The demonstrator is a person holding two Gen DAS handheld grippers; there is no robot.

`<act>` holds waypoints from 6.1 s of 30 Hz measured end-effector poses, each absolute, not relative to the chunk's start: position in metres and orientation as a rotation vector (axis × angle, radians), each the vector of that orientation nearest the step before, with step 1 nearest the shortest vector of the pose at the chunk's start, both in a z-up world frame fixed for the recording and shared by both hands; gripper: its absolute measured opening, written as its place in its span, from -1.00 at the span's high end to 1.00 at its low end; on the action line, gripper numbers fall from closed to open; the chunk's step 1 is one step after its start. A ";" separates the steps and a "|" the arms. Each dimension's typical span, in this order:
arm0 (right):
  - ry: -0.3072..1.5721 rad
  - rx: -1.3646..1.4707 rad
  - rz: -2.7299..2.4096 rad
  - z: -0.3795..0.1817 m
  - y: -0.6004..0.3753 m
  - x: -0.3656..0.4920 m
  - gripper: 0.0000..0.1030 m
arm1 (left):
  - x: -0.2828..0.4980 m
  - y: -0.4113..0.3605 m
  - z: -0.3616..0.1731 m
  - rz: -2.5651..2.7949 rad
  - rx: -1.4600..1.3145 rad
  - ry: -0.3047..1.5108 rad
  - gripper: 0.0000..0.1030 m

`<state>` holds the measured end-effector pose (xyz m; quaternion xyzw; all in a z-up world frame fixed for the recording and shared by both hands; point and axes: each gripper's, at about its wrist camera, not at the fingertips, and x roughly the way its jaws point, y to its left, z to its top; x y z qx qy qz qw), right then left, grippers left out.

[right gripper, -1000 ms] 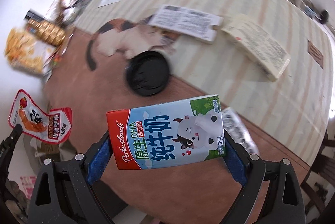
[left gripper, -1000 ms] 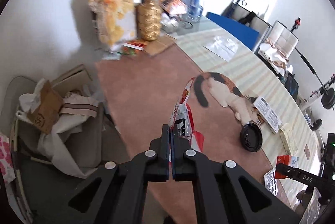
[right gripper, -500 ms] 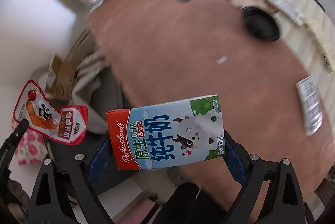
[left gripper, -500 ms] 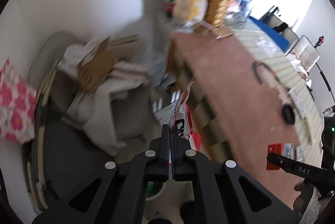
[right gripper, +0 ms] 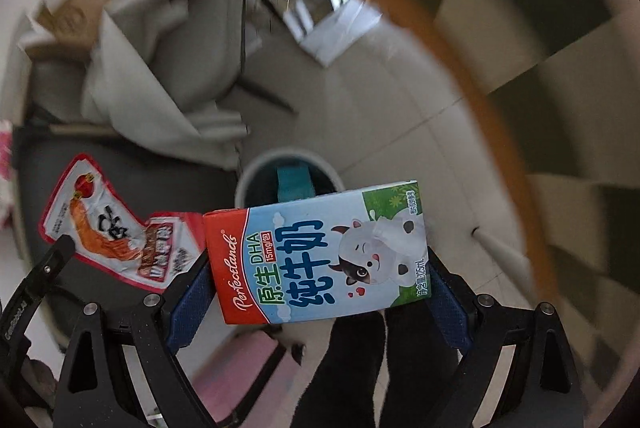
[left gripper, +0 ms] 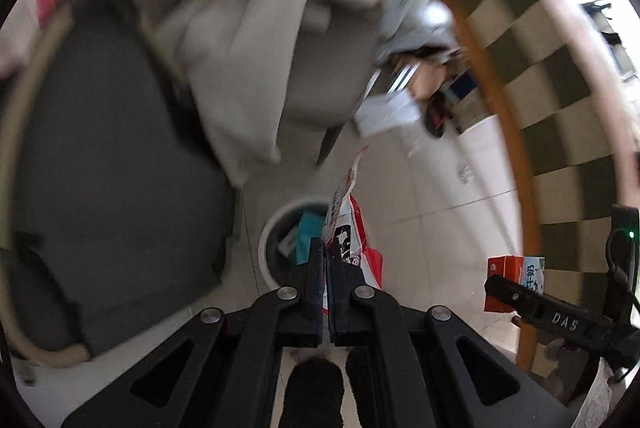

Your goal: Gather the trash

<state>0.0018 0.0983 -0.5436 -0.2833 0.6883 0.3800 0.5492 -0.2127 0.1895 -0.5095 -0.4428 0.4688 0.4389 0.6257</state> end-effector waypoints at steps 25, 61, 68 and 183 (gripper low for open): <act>1.623 -1.029 0.994 -0.811 0.109 -0.065 -1.00 | -0.266 0.176 -0.743 1.114 -1.179 1.290 -1.00; 1.356 -0.975 1.140 -0.409 0.080 -0.083 -1.00 | -0.268 0.106 -0.413 1.166 -1.026 1.206 -1.00; 1.397 -0.750 1.141 -0.336 0.072 -0.053 -1.00 | -0.249 0.113 -0.344 1.240 -0.863 1.196 -1.00; 1.539 -0.176 0.426 -0.370 -0.095 0.469 -0.31 | 0.303 0.157 -0.396 0.378 -0.756 1.326 0.93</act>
